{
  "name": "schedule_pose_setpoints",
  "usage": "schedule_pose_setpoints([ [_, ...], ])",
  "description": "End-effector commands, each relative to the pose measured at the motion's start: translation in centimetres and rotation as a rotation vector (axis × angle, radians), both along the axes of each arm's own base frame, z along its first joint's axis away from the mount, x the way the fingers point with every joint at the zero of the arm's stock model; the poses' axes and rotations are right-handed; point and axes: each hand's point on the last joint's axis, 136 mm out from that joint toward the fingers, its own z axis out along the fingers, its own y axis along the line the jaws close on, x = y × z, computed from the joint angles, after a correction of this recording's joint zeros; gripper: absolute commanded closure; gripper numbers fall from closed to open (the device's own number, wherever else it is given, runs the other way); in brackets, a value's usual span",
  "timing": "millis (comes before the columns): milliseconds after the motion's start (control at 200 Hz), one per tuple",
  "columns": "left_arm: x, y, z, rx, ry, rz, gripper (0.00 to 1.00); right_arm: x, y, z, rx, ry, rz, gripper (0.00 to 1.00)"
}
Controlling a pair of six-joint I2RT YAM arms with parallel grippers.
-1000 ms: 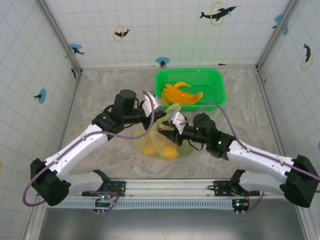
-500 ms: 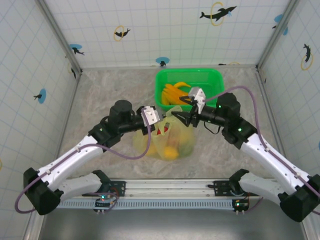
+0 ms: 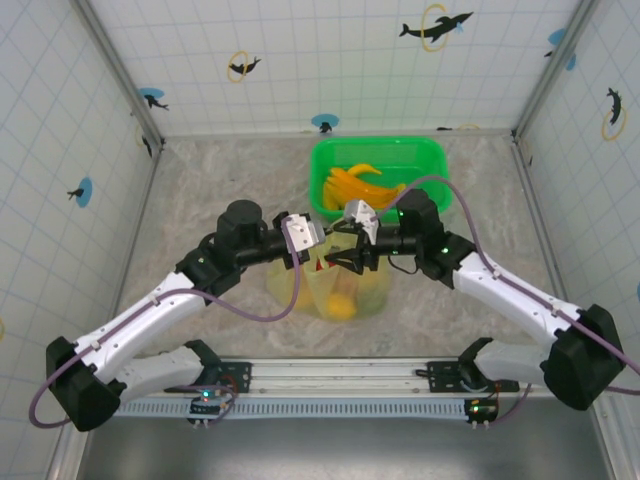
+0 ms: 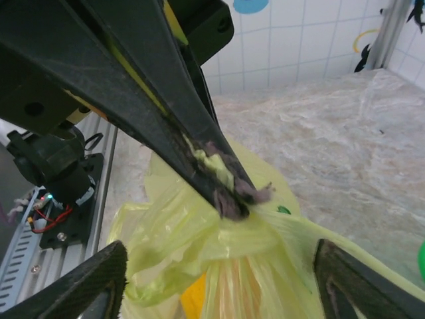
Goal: Place the fake fruits into the plastic bag and tie a complex knot
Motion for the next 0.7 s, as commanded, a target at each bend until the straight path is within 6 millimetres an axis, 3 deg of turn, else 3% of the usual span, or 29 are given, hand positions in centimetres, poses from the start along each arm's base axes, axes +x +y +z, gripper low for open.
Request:
schedule_pose_setpoints([
  [0, -0.9, -0.2, 1.0, -0.028, -0.044, -0.042, 1.00, 0.3, 0.2, 0.5, -0.028, -0.052, 0.003, 0.35],
  [50, -0.9, -0.2, 1.0, -0.028, -0.043, -0.043, 1.00, 0.4, 0.3, 0.2, -0.048, -0.065, -0.007, 0.50],
  [140, -0.9, -0.1, 0.7, -0.019, -0.040, -0.039, 1.00, 0.9, 0.1, 0.4, -0.068, -0.087, -0.037, 0.87],
  [195, -0.9, 0.0, 0.5, -0.012, -0.039, -0.037, 1.00, 1.2, -0.2, 0.8, -0.069, -0.106, -0.062, 1.00],
  [420, -0.7, 0.3, -0.3, 0.014, -0.038, -0.018, 1.00, 1.3, -1.5, 3.0, -0.013, -0.157, -0.106, 1.00],
  [676, -0.4, 0.8, -0.3, 0.032, -0.072, 0.004, 1.00, 0.8, -2.6, 3.2, -0.006, -0.129, -0.093, 1.00],
  [696, -0.4, 0.8, -0.3, 0.032, -0.069, 0.005, 0.96, 0.7, -2.6, 3.3, -0.003, -0.125, -0.089, 1.00],
])
